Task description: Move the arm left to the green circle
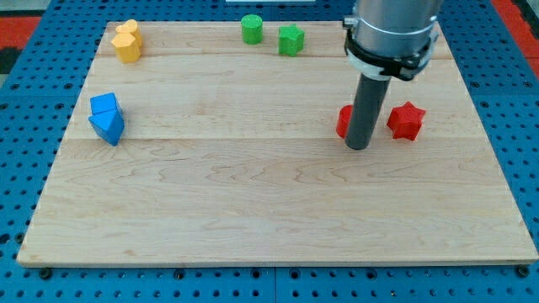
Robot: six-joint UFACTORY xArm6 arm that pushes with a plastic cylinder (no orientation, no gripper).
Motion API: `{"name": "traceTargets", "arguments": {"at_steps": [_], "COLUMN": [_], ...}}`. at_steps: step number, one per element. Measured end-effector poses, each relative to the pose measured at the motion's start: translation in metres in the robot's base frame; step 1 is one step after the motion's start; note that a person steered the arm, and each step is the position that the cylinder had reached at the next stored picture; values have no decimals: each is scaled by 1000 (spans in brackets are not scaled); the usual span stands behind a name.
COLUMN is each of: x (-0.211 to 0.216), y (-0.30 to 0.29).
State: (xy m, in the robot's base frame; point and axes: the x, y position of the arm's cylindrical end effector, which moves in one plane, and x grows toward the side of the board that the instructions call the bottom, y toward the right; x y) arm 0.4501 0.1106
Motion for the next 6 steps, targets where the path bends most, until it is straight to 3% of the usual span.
{"name": "traceTargets", "arguments": {"at_steps": [1, 2, 3, 4, 5, 6], "x": [12, -35, -125, -177, -186, -207], "y": [-25, -99, -92, -127, -194, -223]}}
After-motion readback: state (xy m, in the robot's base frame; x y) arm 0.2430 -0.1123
